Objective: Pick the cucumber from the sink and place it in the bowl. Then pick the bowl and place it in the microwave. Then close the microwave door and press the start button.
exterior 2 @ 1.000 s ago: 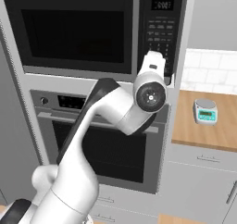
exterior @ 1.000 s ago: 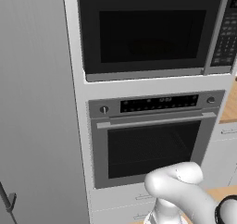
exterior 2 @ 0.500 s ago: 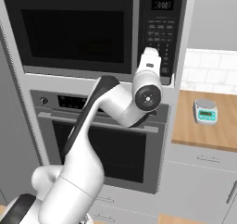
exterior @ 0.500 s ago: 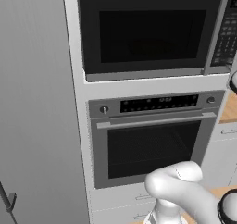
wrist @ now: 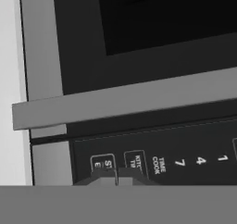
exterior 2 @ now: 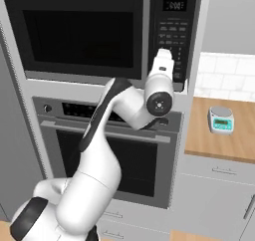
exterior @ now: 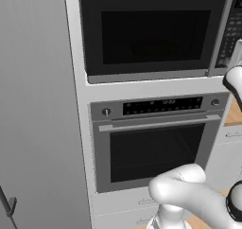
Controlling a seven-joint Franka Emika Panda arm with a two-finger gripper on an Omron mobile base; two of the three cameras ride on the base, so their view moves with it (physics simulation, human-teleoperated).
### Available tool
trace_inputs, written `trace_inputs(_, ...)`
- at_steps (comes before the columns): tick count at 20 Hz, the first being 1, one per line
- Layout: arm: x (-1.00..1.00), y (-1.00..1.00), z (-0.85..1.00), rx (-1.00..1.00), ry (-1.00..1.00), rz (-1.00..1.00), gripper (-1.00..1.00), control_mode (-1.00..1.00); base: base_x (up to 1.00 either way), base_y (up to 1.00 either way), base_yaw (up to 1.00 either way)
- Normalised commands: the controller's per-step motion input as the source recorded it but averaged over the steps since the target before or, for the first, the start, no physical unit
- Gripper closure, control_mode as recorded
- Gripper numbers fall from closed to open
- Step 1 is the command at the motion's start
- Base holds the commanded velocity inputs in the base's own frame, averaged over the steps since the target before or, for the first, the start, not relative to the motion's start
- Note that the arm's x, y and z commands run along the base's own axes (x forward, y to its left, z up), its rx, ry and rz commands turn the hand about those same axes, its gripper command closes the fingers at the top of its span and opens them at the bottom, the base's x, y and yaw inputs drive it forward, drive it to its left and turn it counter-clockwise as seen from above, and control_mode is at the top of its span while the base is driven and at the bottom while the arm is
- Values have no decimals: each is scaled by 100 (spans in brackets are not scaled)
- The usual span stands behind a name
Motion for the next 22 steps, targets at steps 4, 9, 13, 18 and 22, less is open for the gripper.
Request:
trace_inputs(4, 27, -22, -6, 0, -4, 0, 100, -100, 0, 0, 0)
trace_inputs(9, 37, 0, -20, 0, -1, 0, 100, -100, 0, 0, 0)
trace_inputs(13, 42, 0, -17, 0, 0, 0, 100, -100, 0, 0, 0)
trace_inputs(18, 25, 0, -12, 0, -1, 0, 100, -100, 0, 0, 0)
trace_inputs(22, -97, 0, 0, 1, -4, 1, 100, -100, 0, 0, 0)
